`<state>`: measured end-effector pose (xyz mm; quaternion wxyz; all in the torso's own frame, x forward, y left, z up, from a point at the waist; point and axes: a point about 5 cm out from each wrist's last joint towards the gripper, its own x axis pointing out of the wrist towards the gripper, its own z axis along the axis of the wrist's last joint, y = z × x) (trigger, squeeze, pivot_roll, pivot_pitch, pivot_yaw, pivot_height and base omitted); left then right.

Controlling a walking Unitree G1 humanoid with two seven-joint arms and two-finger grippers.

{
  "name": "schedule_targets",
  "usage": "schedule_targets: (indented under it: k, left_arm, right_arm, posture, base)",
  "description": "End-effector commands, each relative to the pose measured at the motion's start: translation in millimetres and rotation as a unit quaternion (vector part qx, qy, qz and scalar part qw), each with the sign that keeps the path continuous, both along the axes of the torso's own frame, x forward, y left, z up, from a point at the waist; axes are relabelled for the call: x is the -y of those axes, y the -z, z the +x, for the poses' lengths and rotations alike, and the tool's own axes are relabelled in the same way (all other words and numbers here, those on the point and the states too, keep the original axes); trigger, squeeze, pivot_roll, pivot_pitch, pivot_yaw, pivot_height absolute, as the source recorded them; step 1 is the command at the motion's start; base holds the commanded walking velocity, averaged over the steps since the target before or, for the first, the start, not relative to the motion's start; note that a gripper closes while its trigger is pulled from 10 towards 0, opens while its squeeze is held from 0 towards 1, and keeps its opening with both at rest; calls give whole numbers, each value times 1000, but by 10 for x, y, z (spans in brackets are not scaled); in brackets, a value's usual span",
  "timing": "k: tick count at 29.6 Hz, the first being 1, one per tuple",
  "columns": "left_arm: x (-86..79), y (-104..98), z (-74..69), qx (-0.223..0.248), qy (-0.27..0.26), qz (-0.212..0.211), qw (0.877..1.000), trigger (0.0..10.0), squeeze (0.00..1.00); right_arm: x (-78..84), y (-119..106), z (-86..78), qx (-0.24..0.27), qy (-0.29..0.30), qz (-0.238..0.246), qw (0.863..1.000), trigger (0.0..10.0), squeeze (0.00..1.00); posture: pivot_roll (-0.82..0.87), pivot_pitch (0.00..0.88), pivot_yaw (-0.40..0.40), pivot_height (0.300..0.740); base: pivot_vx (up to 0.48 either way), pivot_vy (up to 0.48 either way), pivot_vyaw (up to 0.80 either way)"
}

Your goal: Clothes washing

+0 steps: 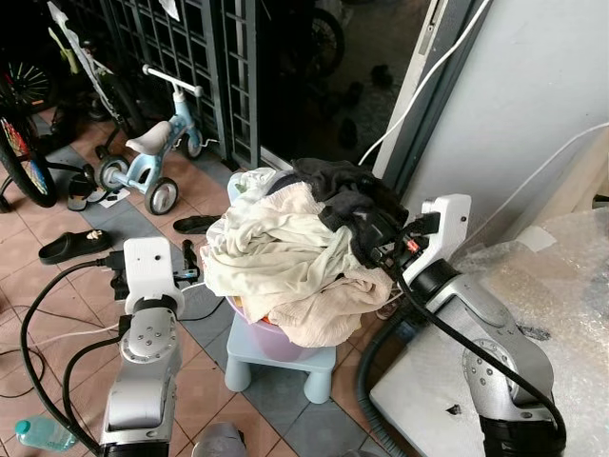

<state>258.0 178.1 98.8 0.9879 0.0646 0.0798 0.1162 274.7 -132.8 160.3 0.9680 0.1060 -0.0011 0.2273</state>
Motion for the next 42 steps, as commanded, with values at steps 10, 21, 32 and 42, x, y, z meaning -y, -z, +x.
schedule_targets:
  k: [10, 21, 32, 42]
  left_arm:
    - [10, 23, -3, 0, -2, -2, 1000, 10000, 0]
    - [24, 30, 9, 0, -1, -4, 1000, 10000, 0]
    - [13, -56, 73, 11, -8, 0, 1000, 10000, 0]
    - [87, -62, 4, 18, 19, -9, 1000, 10000, 0]
  right_arm:
    - [-18, -94, 128, 49, 41, -35, 997, 10000, 0]
    - [-74, -102, 132, 63, 37, -42, 996, 10000, 0]
    - [-79, -201, 244, 85, 54, -47, 994, 10000, 0]
    - [-17, -295, 270, 115, 86, -80, 986, 10000, 0]
  posture:
    - [6, 0, -38, 740]
    - [3, 0, -41, 740]
    - [-3, 0, -29, 740]
    - [-10, 0, -40, 740]
  base:
    - [0, 0, -138]
    - [-271, -275, -508]
    - [-22, -195, 0]
    - [0, 0, -584]
